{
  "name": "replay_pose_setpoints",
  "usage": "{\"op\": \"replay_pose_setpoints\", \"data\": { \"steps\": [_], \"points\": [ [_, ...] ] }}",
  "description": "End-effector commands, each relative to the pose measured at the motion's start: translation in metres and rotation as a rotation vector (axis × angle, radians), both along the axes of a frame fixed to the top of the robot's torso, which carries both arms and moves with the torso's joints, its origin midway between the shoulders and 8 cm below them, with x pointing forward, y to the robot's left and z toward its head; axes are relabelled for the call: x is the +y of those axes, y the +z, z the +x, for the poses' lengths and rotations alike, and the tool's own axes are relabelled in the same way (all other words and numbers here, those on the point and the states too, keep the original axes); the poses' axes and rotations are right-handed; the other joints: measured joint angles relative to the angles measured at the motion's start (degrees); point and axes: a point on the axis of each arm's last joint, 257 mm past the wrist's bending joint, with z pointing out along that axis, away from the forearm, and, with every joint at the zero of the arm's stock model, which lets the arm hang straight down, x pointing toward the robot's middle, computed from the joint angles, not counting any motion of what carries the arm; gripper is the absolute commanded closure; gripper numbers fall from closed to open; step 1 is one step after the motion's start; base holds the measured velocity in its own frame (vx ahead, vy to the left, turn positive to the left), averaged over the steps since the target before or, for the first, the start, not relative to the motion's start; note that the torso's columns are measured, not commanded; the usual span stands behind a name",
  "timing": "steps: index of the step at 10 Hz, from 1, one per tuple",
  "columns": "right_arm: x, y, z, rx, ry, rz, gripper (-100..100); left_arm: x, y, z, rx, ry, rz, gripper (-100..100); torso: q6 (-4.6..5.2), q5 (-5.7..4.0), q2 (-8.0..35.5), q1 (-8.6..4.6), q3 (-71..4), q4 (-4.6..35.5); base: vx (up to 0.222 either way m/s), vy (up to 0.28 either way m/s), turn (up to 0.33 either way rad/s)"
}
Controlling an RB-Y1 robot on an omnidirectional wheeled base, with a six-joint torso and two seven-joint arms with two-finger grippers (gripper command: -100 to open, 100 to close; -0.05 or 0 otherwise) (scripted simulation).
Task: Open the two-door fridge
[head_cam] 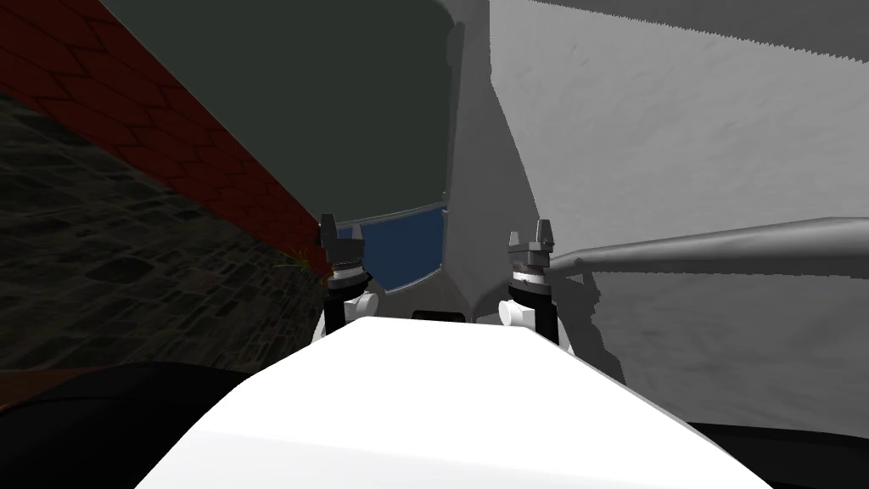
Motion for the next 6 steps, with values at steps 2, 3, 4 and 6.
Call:
{"op": "replay_pose_setpoints", "data": {
  "steps": [2, 3, 4, 6],
  "points": [
    [0.0, 0.0, 0.0, 0.0, 0.0, 0.0, 0, 0.0, 0.0, 0.0, 0.0, 0.0, 0.0, 0, 0.0, 0.0, 5.97, 0.0, -12.0, 6.0, 0.0, 0.0, 0.0],
    [0.0, 0.0001, 0.0, 0.0, 0.0, 0.0, 0, 0.0, 0.0001, 0.0, 0.0, 0.0, 0.0, 0, 0.0, 0.0, 10.03, 0.0, -20.14, 10.06, 0.0, 0.0, 0.0],
    [0.0, 0.0001, 0.0, 0.0, 0.0, 0.0, 0, 0.0, 0.0001, 0.0, 0.0, 0.0, 0.0, 0, 0.0, 0.0, 14.22, 0.0, -28.5, 14.24, 0.0, 0.0, 0.0],
    [0.0, 0.0001, -0.0001, 0.0, 0.0, 0.0, 0, 0.0, 0.0001, -0.0001, 0.0, 0.0, 0.0, 0, 0.0, 0.0, 22.69, 0.0, -45.36, 22.68, 0.0, 0.0, 0.0]
  ]
}}
